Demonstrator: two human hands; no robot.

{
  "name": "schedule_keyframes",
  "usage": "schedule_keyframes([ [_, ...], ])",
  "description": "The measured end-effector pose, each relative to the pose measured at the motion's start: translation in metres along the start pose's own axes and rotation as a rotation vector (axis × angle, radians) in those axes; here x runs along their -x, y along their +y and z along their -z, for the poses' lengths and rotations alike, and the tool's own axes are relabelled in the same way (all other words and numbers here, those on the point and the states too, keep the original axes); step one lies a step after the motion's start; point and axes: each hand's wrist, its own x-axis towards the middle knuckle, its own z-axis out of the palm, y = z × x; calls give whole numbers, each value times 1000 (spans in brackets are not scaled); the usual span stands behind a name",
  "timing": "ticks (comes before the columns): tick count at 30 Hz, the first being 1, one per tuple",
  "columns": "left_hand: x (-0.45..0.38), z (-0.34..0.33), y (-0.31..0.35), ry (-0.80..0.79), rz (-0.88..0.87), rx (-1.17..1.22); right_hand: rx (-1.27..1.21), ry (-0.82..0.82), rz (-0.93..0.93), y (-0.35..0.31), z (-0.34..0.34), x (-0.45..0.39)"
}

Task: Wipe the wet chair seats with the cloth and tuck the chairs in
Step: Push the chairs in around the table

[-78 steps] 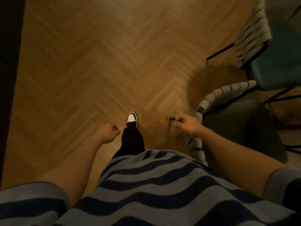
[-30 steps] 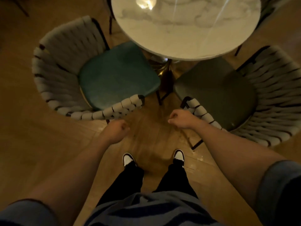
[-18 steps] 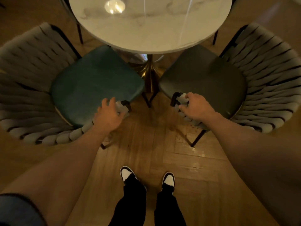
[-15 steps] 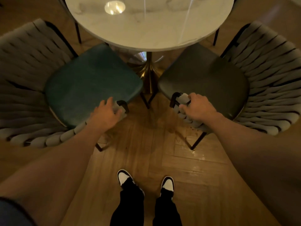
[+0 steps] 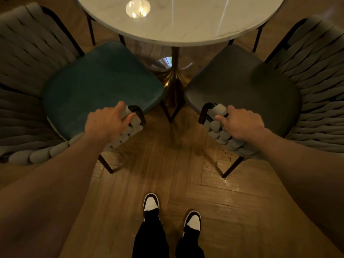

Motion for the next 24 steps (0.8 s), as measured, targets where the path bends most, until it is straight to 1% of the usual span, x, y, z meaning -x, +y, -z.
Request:
schedule_keyframes([
  [8,-7,-3,-10,28,-24,-51,51,90,46,2,-9,1],
  [12,-22,-7,-22,68,-26,-56,71,139,61,3,-13,1],
  [14,-29,-8,-22,62,-27,-58,79,154,73,3,-14,0],
  [16,-31,-6,-21,51,-34,-45,98,161,85,0,-14,0],
  [24,-30,-4,-19,94,-56,-53,94,144,78,-4,-11,-1],
])
